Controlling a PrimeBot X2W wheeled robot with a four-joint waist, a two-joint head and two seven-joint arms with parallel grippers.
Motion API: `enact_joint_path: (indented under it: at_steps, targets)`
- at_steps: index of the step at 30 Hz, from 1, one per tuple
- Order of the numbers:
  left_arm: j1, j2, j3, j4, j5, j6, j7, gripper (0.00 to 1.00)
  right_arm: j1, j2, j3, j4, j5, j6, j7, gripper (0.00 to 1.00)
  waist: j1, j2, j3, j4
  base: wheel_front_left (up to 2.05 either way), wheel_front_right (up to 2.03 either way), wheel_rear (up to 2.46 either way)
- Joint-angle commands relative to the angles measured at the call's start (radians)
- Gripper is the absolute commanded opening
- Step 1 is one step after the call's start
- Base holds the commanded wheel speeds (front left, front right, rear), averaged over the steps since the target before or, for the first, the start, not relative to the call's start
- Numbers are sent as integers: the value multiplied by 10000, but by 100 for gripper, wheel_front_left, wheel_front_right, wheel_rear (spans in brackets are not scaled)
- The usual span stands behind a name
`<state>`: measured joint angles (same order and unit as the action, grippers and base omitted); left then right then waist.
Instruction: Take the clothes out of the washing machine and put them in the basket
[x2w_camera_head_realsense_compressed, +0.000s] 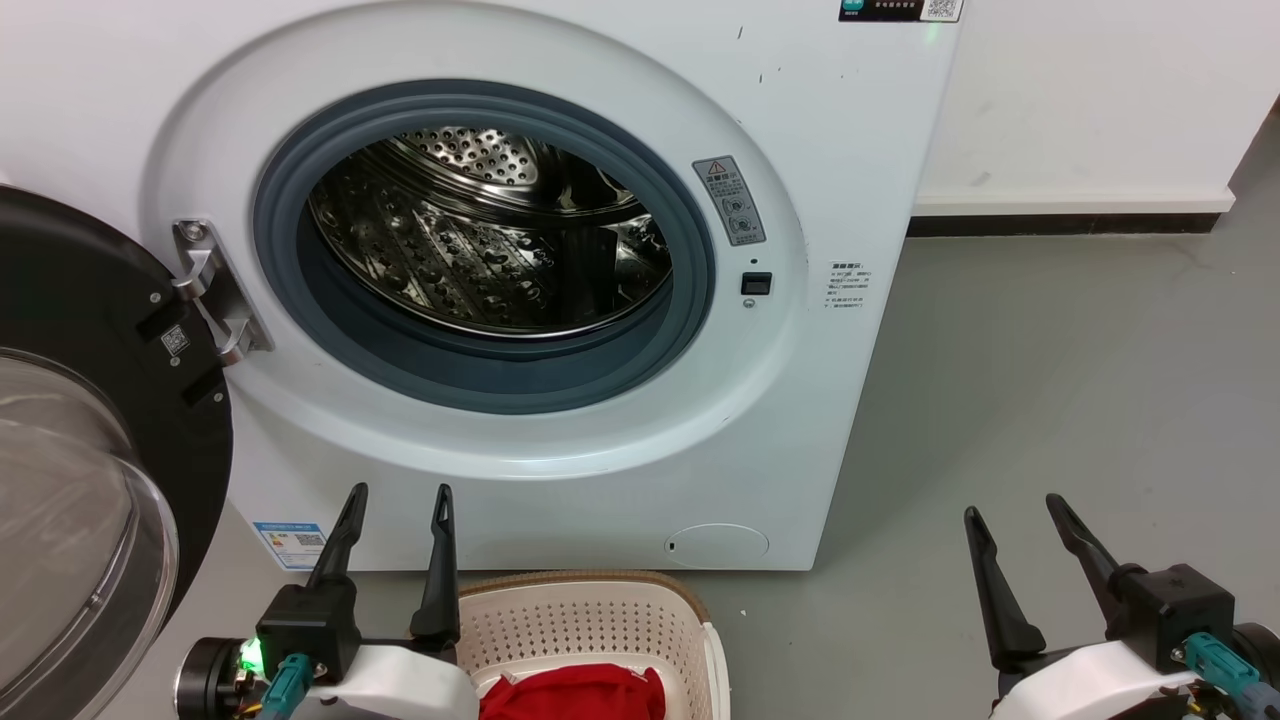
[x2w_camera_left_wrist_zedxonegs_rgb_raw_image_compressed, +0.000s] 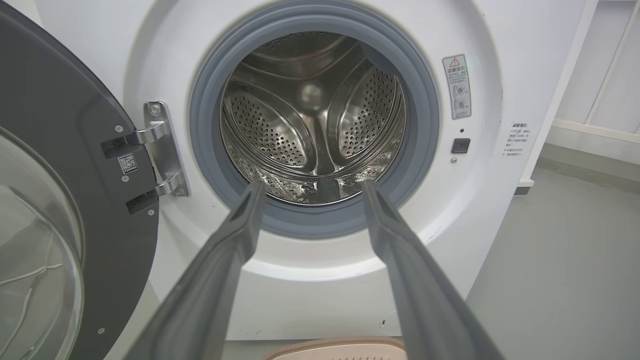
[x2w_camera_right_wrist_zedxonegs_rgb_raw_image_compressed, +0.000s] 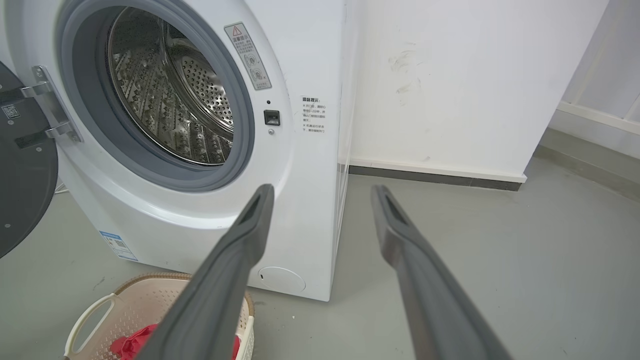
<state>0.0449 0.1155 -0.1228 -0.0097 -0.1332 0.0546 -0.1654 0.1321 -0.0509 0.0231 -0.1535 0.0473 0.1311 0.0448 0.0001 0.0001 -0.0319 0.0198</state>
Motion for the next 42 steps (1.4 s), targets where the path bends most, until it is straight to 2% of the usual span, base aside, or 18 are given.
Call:
enact_joint_path:
  at_steps: [1, 15, 16, 19, 42]
  targets:
    - [22, 43, 12, -66, -7, 63, 13, 100, 130, 14, 19, 35, 41, -7, -47, 100, -1, -1, 1, -15, 0, 0, 0]
    - [-15, 159, -52, 8, -82, 155, 73, 100, 106, 14, 64, 96, 102, -7, -60, 100, -1, -1, -17, -48, 0, 0, 0]
    - [1, 104, -33, 5, -79, 114, 54, 0, 2, 0, 50, 75, 79, 0, -16, 0, 0, -1, -17, -49, 0, 0, 0]
    - [117, 38, -38, 203, -197, 85, 53, 0, 44, 0, 86, 281, 166, 2, -20, 0, 0, -1, -19, -50, 0, 0, 0]
    - [-406, -18, 482, 909, -4639, -478, 706, 0, -714, -270, -3, 1340, 5009, 0, -92, 0, 0, -1, 49, -77, 0, 0, 0]
